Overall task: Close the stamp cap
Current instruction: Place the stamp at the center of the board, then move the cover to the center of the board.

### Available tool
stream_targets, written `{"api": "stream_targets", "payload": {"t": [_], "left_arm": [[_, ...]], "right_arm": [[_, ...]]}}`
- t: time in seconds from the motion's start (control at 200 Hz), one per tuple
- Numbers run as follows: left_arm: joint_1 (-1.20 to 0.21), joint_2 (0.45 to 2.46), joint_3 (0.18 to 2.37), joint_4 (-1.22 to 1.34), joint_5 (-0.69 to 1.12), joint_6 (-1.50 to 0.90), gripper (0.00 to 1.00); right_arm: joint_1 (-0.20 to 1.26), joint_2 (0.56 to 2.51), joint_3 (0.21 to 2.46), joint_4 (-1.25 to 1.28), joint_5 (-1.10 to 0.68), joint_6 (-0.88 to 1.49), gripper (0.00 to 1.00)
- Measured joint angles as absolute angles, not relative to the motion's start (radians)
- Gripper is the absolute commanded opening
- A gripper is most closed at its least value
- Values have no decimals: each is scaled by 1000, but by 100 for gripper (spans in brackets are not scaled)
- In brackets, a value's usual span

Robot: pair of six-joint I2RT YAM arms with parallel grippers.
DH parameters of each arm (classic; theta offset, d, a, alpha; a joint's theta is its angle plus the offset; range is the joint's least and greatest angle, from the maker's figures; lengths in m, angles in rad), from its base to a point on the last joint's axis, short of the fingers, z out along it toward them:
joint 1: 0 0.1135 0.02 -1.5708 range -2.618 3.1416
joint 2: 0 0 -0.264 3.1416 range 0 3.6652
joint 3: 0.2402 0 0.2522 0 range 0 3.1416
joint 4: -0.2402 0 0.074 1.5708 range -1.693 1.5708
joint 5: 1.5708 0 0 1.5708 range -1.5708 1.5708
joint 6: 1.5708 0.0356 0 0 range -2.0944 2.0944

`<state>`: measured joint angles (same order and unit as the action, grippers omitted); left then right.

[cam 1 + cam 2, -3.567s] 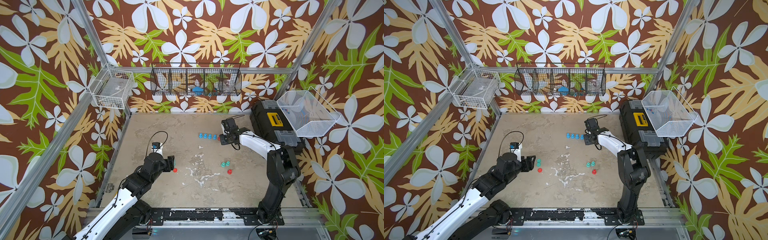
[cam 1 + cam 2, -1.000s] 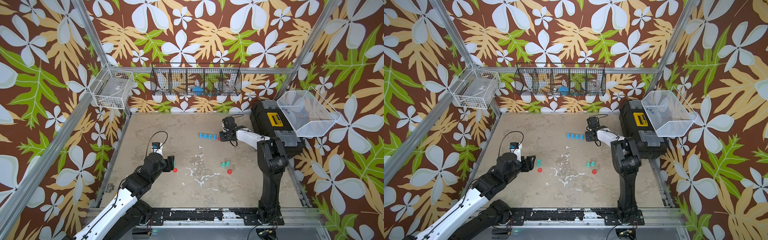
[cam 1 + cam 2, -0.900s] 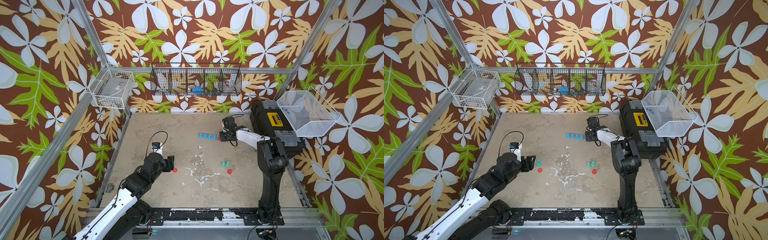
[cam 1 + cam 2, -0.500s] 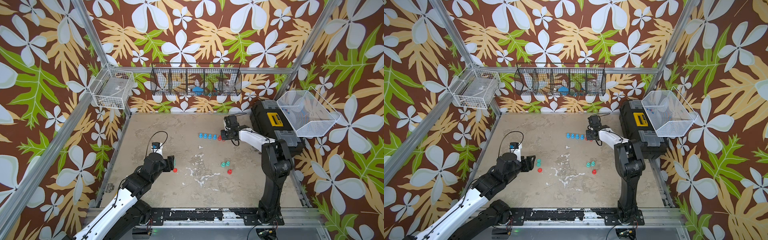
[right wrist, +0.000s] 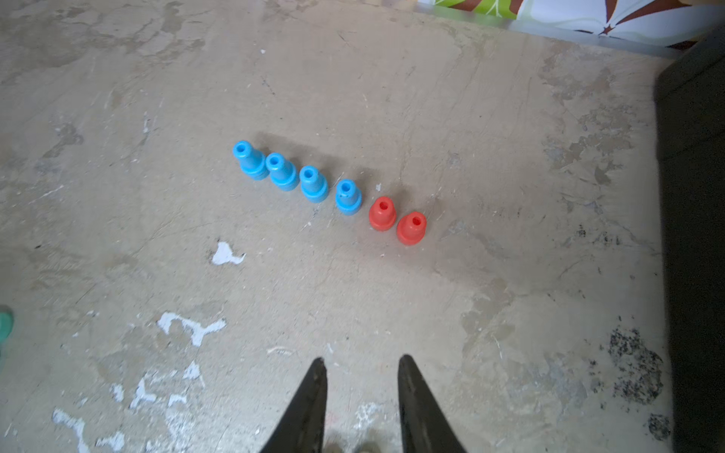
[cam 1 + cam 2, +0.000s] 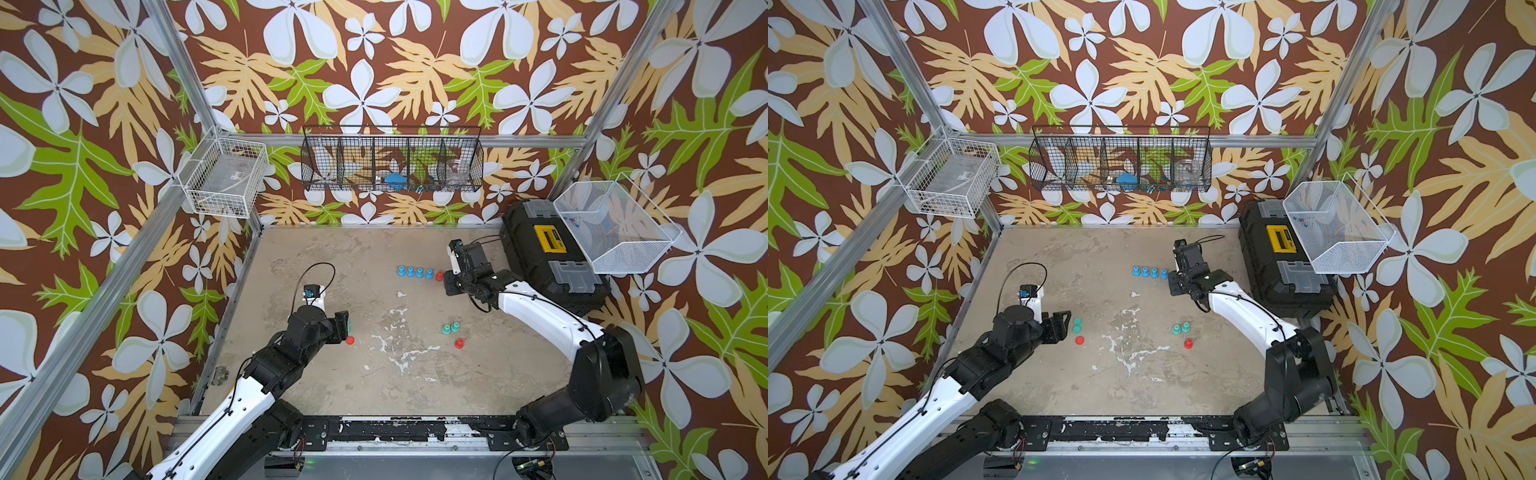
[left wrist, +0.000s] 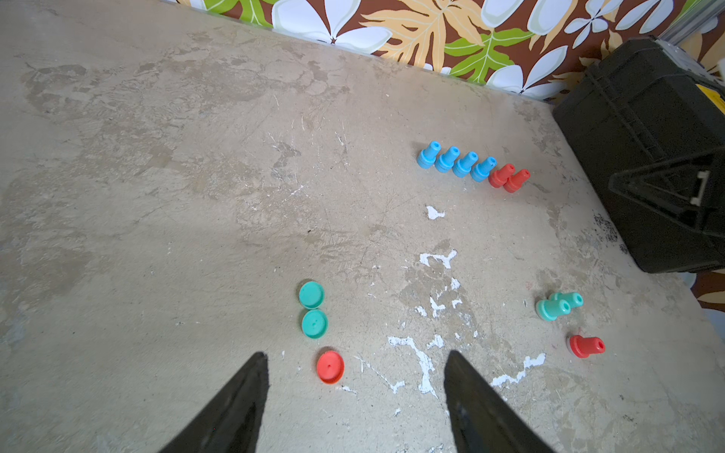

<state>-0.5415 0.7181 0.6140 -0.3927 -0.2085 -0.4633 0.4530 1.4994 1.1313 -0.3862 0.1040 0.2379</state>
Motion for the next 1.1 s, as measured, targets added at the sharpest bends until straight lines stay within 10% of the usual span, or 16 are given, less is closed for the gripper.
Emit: {"api": "stream_targets", "payload": {"t": [1.101], "left_arm": [[-542,1082,642,-299,-105,-574,56]], "right_arm": [[493,941,702,-440,-3,296,35]]}}
